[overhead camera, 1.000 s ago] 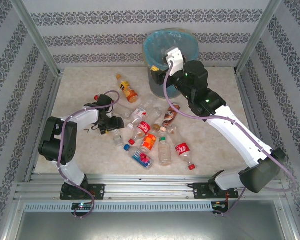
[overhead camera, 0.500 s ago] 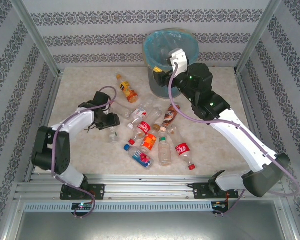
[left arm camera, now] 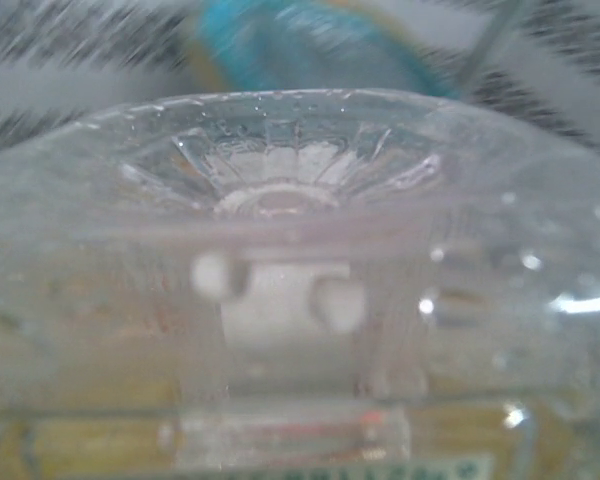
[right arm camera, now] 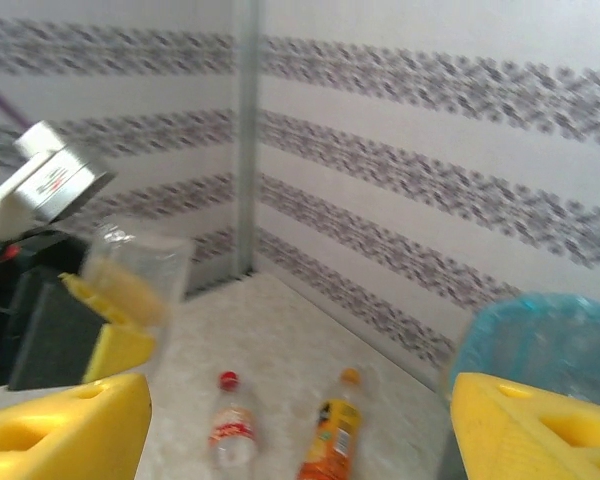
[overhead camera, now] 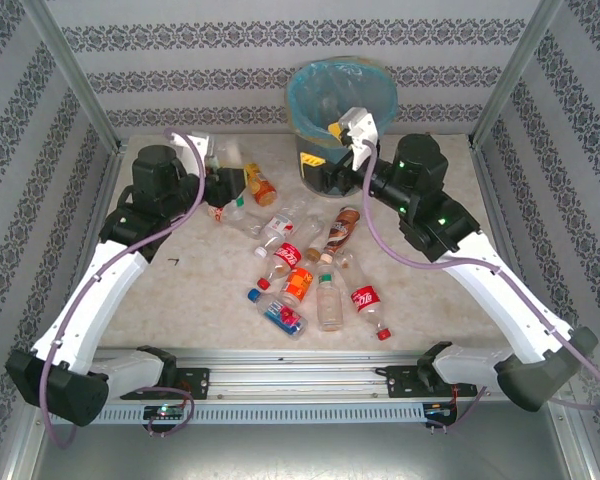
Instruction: Put the plastic bottles in the bin
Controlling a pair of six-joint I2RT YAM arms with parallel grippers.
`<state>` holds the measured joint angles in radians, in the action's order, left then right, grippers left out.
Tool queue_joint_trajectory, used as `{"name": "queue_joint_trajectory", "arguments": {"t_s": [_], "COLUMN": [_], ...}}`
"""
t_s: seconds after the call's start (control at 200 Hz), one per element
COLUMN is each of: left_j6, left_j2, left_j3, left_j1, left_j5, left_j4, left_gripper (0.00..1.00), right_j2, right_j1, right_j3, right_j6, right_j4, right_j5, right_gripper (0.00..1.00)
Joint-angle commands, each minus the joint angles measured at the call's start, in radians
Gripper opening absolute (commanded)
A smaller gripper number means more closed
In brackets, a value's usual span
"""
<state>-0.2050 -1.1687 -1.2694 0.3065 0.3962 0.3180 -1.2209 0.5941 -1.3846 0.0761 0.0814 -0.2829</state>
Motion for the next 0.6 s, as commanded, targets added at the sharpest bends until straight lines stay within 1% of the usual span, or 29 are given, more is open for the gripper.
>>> {"name": "queue_joint_trajectory", "arguments": {"t_s": [0.0,0.095,0.135,0.19,0.31,0.41,0.515,0.595], "left_j6": [0.159,0.205,0.214,0.224,0.243,0.258,0.283,0.316], "left_j2": [-0.013,-0.028,-0.035,-0.041,-0.049,-0.04,-0.028,-0.028], "left_j3": [-0.042,-0.033,-0.022,-0.01,0.007,0.015,0.015,0.001], "left_j1": [0.055,0.076,0.087,0.103,0.122,0.128,0.135,0.142], "left_j5": [0.143,0.298,0.338,0.365,0.422,0.474,0.513,0.53], "left_j4": [-0.123,-0.193,-0.232,-0.283,-0.335,-0.339,-0.314,-0.269], "left_gripper": [0.43,0.4,0.38,0.36,0.36,0.37,0.37,0.36], "right_j2": [0.043,0.06,0.066,0.078,0.099,0.087,0.043,0.008], "right_j1": [0.016,0.019,0.019,0.02,0.02,0.022,0.033,0.042], "right_j3": [0.009,-0.003,-0.01,-0.013,0.006,-0.003,-0.053,-0.084], "right_j6": [-0.006,0.004,0.011,0.024,0.071,0.08,0.064,0.063], "right_j4": [-0.045,-0.024,-0.008,0.009,0.016,0.021,0.055,0.079], "right_j5": [-0.24,-0.327,-0.352,-0.374,-0.386,-0.374,-0.326,-0.341], "right_gripper": [0.79,0.79,0.79,0.79,0.81,0.81,0.81,0.83]}}
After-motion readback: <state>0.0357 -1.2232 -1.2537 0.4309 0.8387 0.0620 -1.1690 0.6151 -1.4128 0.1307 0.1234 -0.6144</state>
